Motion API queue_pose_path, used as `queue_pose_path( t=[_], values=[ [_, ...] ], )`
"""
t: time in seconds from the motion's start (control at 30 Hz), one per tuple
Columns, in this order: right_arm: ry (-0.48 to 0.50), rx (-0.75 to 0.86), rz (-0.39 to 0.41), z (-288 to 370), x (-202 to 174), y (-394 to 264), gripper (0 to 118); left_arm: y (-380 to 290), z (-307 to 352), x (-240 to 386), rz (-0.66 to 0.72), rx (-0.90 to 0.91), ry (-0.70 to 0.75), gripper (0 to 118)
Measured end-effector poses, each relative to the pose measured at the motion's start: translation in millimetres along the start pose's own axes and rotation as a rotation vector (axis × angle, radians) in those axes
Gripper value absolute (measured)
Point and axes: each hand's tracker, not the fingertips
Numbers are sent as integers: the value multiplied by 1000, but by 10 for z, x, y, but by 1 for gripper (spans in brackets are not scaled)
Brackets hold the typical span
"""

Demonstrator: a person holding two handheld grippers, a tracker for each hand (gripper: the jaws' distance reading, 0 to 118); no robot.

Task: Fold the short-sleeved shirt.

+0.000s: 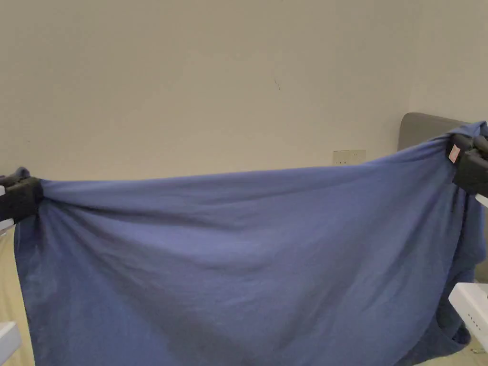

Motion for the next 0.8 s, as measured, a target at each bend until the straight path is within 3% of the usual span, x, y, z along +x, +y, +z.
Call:
queue_pose_path(
  t=[0.2, 0.3, 0.37, 0.5, 0.57, 0.63, 0.8],
  values=[
    [-26, -93, -68, -764, 119, 428, 3, 571, -612, 234, -36, 41, 35, 3],
    [-98, -125, 7, -1183, 211, 555, 3, 810, -1026, 294, -17, 34, 50, 3],
    [-111, -148, -26, -1428, 229, 628, 3, 937, -1317, 352, 21, 7, 43, 3],
    [-178, -176, 128, -1842, 55, 692, 3, 1072, -1850, 627, -117, -11, 79, 3],
    [-195, -187, 103, -2056, 41, 728, 3, 1108, -2081, 712, -125, -25, 76, 3],
    [-235, -167, 140, -2251, 39, 762, 3, 1156, -2309, 794, -159, -36, 81, 3],
    [-231, -145, 85, -2719, 174, 820, 3, 1272, -2820, 831, -159, -13, 90, 2]
  ],
)
